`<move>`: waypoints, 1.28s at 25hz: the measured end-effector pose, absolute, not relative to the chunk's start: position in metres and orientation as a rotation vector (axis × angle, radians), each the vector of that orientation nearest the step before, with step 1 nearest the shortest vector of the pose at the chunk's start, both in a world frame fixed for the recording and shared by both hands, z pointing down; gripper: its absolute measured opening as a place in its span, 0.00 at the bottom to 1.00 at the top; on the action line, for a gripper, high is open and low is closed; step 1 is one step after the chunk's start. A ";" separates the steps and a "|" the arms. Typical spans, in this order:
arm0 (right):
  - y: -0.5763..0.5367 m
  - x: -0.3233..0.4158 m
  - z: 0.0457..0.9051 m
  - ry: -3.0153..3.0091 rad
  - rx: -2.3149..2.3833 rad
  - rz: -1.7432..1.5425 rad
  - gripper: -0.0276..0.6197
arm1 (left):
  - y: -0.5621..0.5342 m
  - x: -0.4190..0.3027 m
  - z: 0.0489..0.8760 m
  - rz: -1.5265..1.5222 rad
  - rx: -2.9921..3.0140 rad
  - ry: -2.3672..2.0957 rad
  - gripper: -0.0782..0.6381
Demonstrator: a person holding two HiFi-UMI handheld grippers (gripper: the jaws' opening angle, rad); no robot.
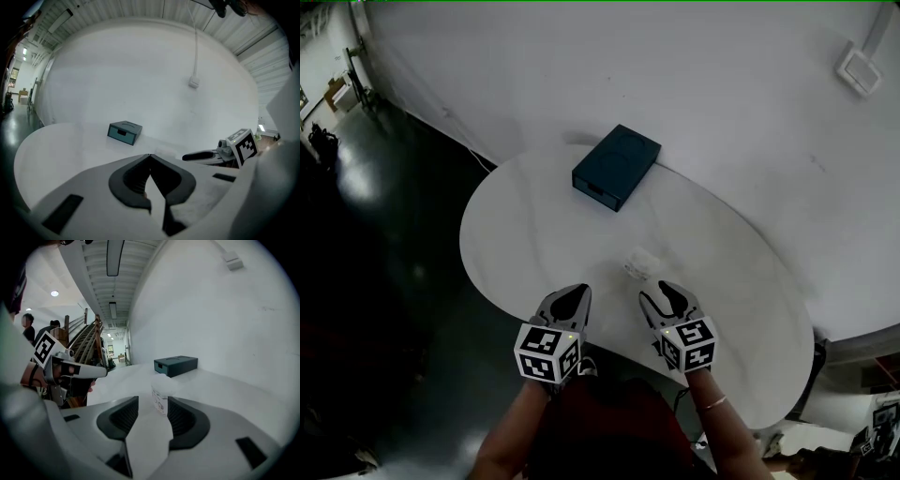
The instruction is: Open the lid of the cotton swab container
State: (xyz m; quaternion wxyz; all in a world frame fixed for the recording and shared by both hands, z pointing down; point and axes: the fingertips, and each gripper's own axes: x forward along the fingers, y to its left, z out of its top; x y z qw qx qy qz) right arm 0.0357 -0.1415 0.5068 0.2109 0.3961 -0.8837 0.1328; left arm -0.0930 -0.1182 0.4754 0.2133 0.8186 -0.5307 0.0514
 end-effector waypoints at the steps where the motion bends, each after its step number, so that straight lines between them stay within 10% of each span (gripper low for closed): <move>1: -0.143 0.035 0.509 -2.451 1.103 0.367 0.33 | -0.119 -0.093 0.477 0.145 2.275 -1.466 0.14; 32: -0.193 0.022 0.545 -2.465 0.877 0.282 0.43 | -0.165 -0.095 0.502 0.226 2.233 -1.452 0.14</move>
